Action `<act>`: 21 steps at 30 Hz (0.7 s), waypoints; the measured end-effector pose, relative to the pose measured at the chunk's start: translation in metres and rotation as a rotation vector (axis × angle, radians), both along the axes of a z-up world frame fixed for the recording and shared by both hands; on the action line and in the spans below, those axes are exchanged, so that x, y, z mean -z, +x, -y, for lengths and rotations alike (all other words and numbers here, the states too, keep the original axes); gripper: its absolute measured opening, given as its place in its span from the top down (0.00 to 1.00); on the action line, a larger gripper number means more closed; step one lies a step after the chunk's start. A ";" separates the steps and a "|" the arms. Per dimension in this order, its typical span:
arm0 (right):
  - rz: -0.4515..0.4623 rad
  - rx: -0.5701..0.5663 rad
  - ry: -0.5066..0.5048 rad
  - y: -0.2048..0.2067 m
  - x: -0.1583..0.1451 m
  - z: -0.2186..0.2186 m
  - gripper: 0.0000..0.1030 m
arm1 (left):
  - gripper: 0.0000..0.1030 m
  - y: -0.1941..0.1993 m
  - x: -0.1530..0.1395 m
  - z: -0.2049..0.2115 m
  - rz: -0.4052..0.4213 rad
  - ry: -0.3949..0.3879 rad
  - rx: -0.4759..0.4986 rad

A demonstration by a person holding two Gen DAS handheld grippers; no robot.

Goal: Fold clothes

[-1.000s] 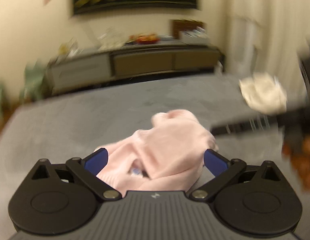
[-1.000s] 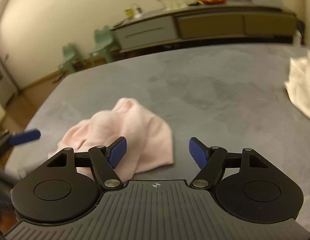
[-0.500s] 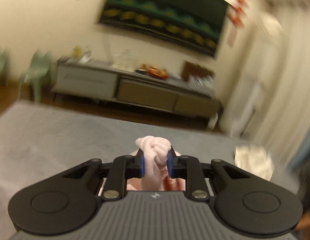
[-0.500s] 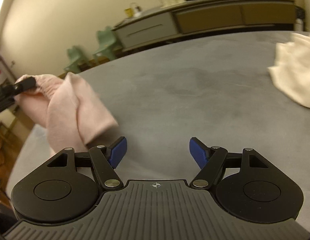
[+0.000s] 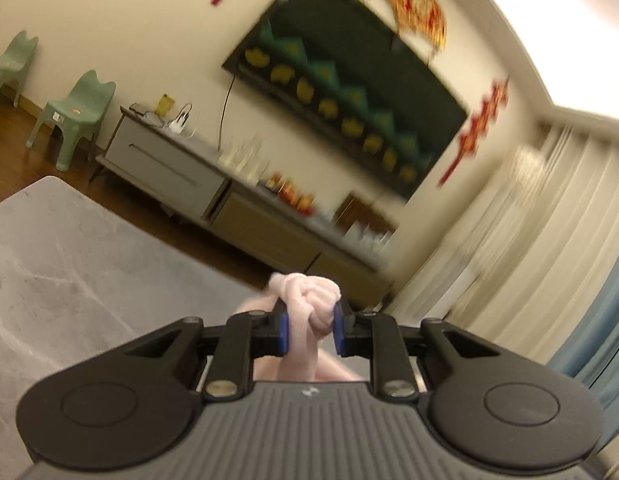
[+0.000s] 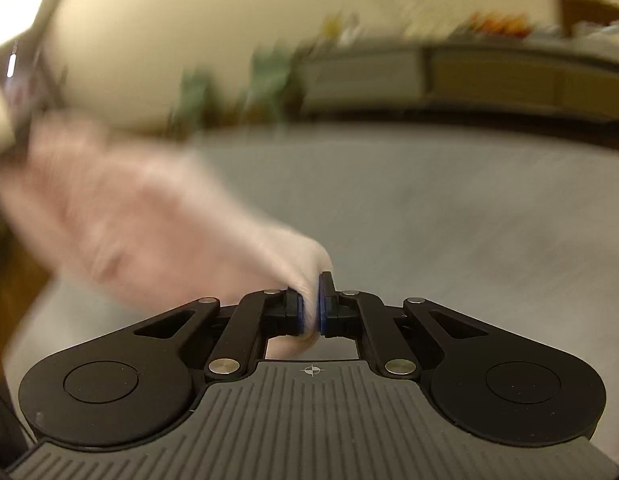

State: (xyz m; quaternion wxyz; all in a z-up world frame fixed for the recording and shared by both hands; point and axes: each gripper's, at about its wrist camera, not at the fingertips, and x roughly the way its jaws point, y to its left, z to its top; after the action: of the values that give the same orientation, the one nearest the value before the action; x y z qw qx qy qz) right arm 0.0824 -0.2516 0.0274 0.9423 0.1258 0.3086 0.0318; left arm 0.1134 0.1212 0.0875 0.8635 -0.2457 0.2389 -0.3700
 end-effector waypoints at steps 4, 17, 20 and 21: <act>0.109 0.131 -0.171 -0.040 -0.049 0.035 0.95 | 0.72 0.010 0.008 0.006 -0.127 0.083 -0.013; 0.052 -0.128 -0.477 -0.089 0.023 -0.047 0.30 | 0.23 0.009 0.048 0.072 -0.323 0.185 0.085; -0.001 -0.301 -0.605 -0.074 0.053 -0.086 0.26 | 0.14 0.007 0.068 0.092 -0.392 0.159 0.160; -0.049 -0.313 -0.626 -0.063 0.064 -0.089 0.37 | 0.13 0.007 0.074 0.098 -0.415 0.150 0.181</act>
State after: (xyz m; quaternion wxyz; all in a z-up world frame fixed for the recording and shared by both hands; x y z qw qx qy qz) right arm 0.0189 -0.1622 -0.0365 0.9111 -0.2176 0.3414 0.0768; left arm 0.1201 0.0236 0.0135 0.7750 -0.2290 0.4591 -0.3689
